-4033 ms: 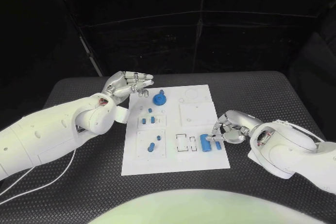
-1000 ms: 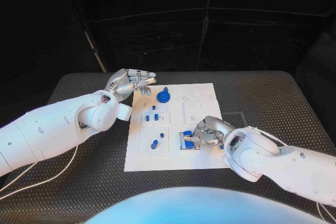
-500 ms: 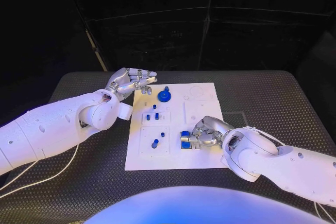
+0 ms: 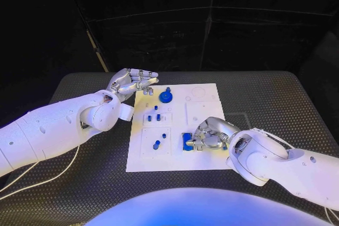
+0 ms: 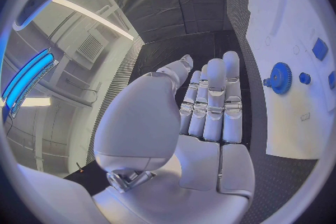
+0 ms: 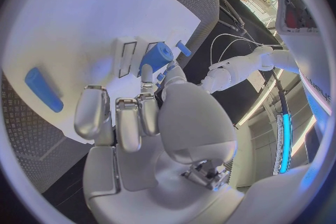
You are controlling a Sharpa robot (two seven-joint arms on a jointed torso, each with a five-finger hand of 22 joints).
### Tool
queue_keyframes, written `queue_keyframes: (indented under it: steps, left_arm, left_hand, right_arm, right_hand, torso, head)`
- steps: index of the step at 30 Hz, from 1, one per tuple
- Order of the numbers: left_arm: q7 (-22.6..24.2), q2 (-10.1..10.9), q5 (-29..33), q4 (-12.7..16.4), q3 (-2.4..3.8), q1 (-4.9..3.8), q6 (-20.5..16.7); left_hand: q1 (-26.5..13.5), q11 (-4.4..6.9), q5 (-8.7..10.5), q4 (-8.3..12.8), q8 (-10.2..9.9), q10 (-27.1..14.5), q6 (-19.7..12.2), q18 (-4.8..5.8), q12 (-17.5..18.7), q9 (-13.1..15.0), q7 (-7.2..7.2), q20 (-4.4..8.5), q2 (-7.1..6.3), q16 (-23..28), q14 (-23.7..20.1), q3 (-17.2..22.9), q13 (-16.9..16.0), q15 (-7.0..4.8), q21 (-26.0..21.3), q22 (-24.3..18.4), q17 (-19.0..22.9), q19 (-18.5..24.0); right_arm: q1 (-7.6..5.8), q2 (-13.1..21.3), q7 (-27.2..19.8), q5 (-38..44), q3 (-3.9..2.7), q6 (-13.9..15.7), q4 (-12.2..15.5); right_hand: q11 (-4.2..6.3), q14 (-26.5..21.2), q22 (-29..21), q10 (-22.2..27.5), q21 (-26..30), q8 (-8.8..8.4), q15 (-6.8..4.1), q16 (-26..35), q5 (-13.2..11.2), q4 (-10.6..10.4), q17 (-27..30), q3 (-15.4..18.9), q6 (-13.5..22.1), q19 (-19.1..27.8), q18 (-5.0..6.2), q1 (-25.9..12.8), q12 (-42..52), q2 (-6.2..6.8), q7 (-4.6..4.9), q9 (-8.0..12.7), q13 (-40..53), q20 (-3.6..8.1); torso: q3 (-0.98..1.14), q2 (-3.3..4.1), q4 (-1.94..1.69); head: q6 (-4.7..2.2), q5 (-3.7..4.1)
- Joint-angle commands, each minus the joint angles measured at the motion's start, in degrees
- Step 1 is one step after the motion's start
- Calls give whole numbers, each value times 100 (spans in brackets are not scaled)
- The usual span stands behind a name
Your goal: Assemble the parts on the task board
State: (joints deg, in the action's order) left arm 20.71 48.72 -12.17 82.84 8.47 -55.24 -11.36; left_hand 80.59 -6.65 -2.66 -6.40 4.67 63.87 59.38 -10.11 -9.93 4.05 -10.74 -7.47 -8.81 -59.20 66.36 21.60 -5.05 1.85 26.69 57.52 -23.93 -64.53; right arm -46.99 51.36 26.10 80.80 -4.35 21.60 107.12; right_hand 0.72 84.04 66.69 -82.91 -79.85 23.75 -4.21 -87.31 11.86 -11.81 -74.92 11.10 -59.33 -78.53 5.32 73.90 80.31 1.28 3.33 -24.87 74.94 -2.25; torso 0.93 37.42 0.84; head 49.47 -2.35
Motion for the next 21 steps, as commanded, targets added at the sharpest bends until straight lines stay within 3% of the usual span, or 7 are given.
queue_keyframes:
  steps: [1,5,14,21]
  left_arm:
    - [24,-5,23,5,5,-7,59]
    - [24,-15,23,-1,5,-6,62]
    - [22,-19,23,-2,5,-5,62]
    - [22,-10,23,7,5,-5,57]
  left_hand:
    - [-12,-1,-18,8,27,-23,-38,-28,-11,4,3,-35,31,37,-37,-28,-9,16,-30,-10,7,16]
    - [-12,-1,-18,8,27,-23,-38,-28,-11,4,3,-35,31,37,-37,-28,-9,16,-30,-10,7,16]
    - [-12,-1,-18,8,27,-23,-38,-28,-11,4,3,-35,31,37,-37,-28,-9,16,-30,-10,7,16]
    - [-12,-1,-18,8,27,-23,-38,-28,-11,4,3,-35,31,37,-37,-28,-9,16,-30,-10,7,16]
  right_arm:
    - [-6,63,-503,-26,-1,-163,89]
    - [-6,74,-472,13,-1,-211,82]
    - [-7,-44,-198,102,-1,-224,-75]
    - [-7,-144,60,291,-1,-363,-205]
  right_hand:
    - [32,480,3,-33,-1,27,-38,-18,18,142,-927,-34,25,-3,-83,226,28,-18,-22,-16,392,36]
    - [36,482,9,-36,0,25,-41,-20,-131,274,-935,-90,15,-3,-84,421,32,-86,-27,-29,405,40]
    - [46,485,43,-54,-15,40,-46,-26,-142,261,-950,-118,-27,-21,-90,407,51,-203,-41,-43,431,43]
    - [65,484,42,-53,-13,47,-60,-25,-148,335,-948,-136,-43,-19,-88,499,45,-210,-64,-54,430,52]
  torso:
    - [-4,-7,2]
    - [-6,-5,-7]
    - [-14,6,-31]
    - [-7,8,-4]
  head:
    - [1,5]
    - [-5,26]
    - [-14,23]
    - [-5,-3]
